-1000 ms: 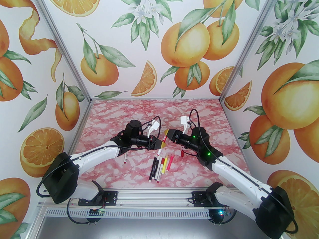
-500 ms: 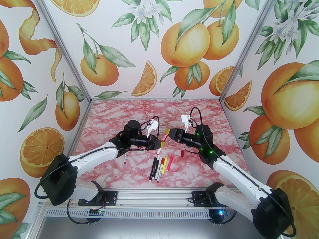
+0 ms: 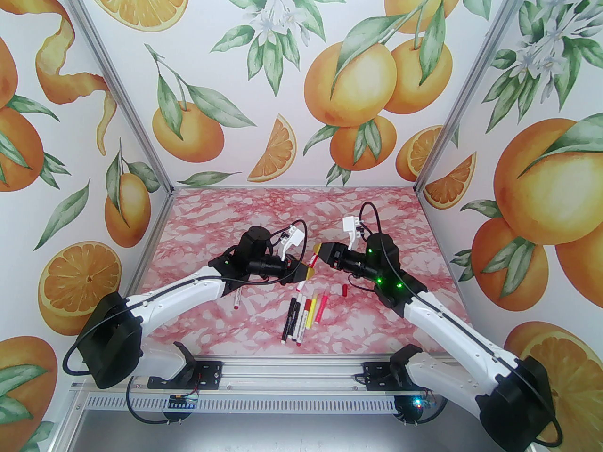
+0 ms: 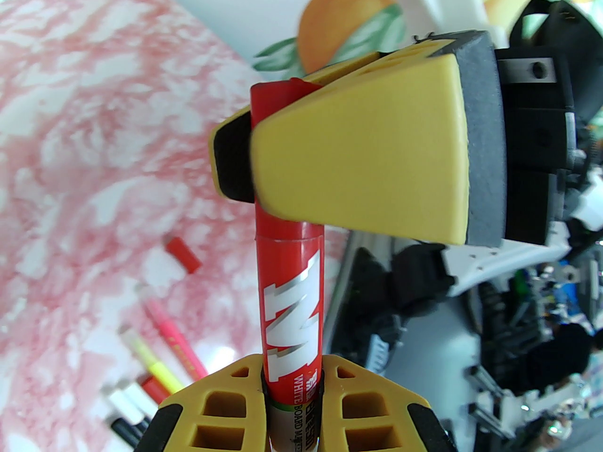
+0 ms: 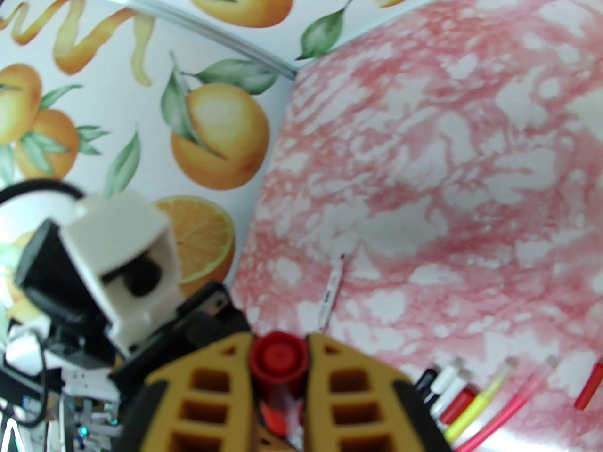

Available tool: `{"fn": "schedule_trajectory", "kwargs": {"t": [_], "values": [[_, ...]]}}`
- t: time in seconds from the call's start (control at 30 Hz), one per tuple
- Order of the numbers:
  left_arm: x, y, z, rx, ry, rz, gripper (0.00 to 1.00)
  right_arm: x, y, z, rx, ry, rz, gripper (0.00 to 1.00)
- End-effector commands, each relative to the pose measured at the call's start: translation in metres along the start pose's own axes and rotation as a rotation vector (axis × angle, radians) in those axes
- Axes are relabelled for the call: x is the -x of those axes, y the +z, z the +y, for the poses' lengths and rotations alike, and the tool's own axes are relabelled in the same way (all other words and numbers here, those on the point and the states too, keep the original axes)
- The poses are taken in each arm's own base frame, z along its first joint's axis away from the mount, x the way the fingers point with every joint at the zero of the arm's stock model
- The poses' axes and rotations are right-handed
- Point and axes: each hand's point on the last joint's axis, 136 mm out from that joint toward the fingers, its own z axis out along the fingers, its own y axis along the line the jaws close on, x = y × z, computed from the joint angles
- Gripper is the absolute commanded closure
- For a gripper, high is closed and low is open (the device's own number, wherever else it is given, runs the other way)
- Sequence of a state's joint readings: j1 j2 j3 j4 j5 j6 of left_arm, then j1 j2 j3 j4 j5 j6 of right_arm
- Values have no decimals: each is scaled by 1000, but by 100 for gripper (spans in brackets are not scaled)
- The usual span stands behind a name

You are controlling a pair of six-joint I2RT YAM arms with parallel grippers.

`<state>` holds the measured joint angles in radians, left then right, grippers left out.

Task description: Open the pen caps

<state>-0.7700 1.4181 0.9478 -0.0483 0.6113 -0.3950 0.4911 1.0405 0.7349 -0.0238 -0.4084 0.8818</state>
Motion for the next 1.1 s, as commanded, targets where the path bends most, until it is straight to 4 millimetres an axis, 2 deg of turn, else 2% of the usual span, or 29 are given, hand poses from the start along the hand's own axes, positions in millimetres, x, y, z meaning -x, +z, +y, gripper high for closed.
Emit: {"fn": "schedule_trajectory", "kwargs": {"t": [0.0, 0.17, 0.27, 0.43, 0.7, 0.87, 1.07], "values": [[-46, -1, 33, 235, 2, 176, 100, 46, -18, -4, -149, -26, -199, 100], [-39, 0, 31, 324, 65, 174, 100, 46, -18, -15, -256, -18, -204, 100], [-40, 3, 27, 308, 69, 181, 100, 49, -17, -12, -246, -25, -223, 100], [-47, 11, 10, 106, -14, 170, 100, 56, -18, 12, -112, -74, -267, 100], [-43, -3, -11, -89, -50, 115, 100, 72, -28, 44, 109, -75, -299, 100], [-48, -13, -7, -87, -38, 100, 100, 86, -37, 42, 144, -2, -313, 100], [-51, -13, 2, -28, -37, 122, 100, 85, -38, 45, 152, 1, -287, 100]]}}
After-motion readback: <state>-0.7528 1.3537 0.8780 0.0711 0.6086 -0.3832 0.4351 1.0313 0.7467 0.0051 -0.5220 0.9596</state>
